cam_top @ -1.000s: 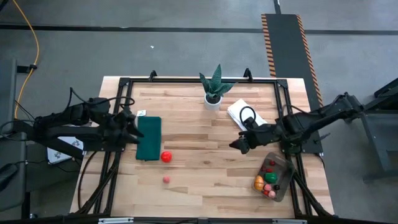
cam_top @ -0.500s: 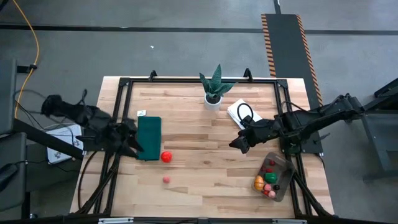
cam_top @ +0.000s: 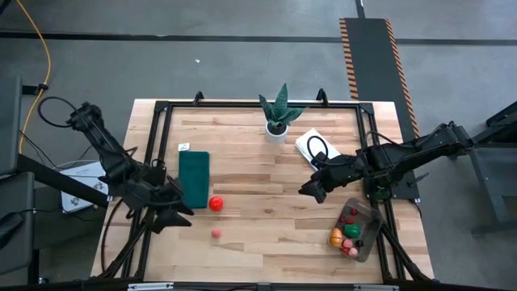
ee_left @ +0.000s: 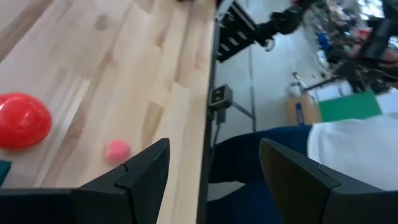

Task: Pick and placing Produce into tupperware
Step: Put the pink peach into the black bin

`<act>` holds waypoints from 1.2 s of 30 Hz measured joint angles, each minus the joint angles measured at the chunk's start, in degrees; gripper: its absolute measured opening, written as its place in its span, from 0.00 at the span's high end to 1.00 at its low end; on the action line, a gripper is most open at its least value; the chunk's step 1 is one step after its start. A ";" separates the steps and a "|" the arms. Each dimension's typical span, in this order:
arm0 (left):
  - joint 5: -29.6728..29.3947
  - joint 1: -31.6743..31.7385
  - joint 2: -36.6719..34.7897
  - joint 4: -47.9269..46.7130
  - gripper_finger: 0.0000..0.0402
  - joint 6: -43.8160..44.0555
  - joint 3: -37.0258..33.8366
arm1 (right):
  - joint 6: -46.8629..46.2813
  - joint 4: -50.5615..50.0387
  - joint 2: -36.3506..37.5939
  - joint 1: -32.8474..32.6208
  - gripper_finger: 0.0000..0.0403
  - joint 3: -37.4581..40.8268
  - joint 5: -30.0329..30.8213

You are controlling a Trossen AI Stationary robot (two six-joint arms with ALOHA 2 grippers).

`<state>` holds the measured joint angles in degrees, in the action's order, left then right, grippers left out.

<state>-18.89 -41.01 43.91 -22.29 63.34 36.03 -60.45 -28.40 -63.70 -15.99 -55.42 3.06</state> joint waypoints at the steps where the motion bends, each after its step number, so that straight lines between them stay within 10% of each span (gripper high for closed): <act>1: -1.04 -0.48 0.63 -0.15 0.41 0.90 0.00 | 0.43 0.00 0.00 0.00 0.63 0.00 -0.14; 22: -2.37 -0.64 27.65 -20.02 0.41 1.99 16.43 | 6.77 -6.31 0.00 0.00 0.63 0.00 -2.64; 36: -11.26 -6.29 30.39 -27.85 0.41 21.24 16.48 | 8.03 -8.91 0.02 -0.02 0.63 0.00 -5.53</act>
<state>-30.15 -47.30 74.30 -50.14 84.59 52.51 -52.42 -37.31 -63.68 -16.01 -55.42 -2.46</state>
